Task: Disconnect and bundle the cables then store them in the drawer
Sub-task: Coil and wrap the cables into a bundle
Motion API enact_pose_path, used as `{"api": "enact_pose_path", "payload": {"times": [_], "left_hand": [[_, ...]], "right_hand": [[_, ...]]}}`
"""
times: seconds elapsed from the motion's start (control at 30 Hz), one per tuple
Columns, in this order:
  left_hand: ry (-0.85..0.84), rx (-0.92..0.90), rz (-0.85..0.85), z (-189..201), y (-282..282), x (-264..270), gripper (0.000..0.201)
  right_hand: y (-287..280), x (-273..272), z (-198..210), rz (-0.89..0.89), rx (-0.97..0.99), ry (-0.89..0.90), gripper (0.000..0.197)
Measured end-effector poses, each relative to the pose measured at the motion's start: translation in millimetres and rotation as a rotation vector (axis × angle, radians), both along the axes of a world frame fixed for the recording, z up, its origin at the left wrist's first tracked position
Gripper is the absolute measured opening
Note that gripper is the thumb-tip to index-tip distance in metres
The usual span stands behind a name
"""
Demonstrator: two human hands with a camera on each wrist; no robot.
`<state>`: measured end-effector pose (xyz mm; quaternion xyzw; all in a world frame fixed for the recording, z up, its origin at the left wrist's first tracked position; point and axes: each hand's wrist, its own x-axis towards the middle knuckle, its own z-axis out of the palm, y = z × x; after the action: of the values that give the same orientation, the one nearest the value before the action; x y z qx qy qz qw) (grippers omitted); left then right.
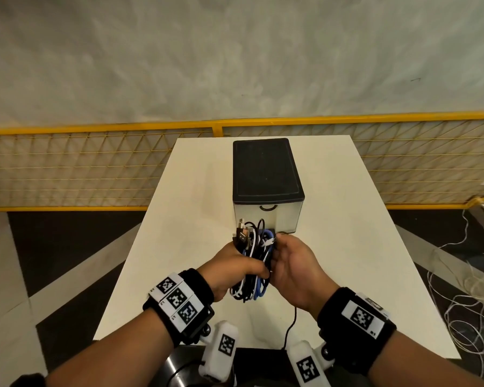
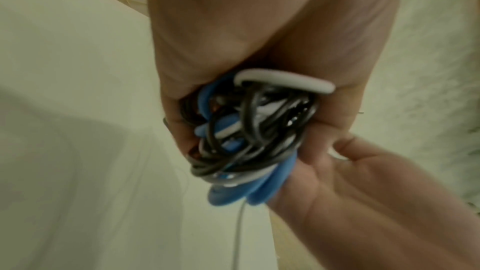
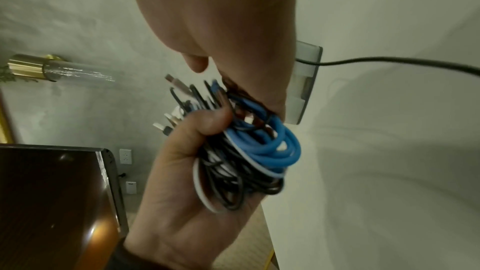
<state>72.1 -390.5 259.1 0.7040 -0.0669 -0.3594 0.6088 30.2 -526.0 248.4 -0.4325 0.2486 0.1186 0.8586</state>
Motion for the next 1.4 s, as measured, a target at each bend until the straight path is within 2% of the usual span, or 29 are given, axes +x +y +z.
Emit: {"api": "enact_pose_path", "payload": {"times": [0.07,0.23,0.4,0.5,0.6,0.67,0.73,0.8,0.87,1.0,1.23,1.4], "left_hand": [[-0.005,0.018,0.02,-3,3,0,0.029],[0.056,0.008,0.039,-2,-1,-1,0.023],[0.09,-0.076,0.146,-5,-10,-4,0.021],[0.122,-0.114,0.194,-5,-11,-4,0.017],[0.153,-0.127,0.212,-7,-11,-4,0.021],[0.155,-0.122,0.212,-7,-10,-4,0.027],[0.135,-0.114,0.2,-8,-10,-3,0.029],[0.095,-0.099,0.217,-9,-10,-1,0.025],[0.06,-0.088,0.253,-9,-10,0,0.021],[0.022,-0.119,0.301,-8,-12,-1,0.025],[0.019,-0.136,0.353,-9,-15,-6,0.029],[0.012,-0.181,0.386,-8,-15,-8,0.033]], "right_hand": [[0,1,4,0.0,-0.045,-0.018,0.045],[9,-5,15,0.153,-0.045,-0.068,0.047],[8,-2,20,0.148,-0.027,-0.111,0.059],[3,0,19,0.203,-0.01,-0.109,0.07],[1,-3,20,0.249,-0.035,-0.134,0.073],[1,-5,19,0.27,-0.095,-0.134,0.072],[3,-5,23,0.297,-0.186,-0.153,0.062],[6,-6,27,0.329,-0.265,-0.154,0.049],[8,-6,28,0.352,-0.318,-0.159,0.05],[10,-4,33,0.355,-0.303,-0.132,0.052],[10,-10,46,0.448,-0.215,-0.061,0.042],[10,-10,39,0.449,-0.226,-0.004,0.06]]}}
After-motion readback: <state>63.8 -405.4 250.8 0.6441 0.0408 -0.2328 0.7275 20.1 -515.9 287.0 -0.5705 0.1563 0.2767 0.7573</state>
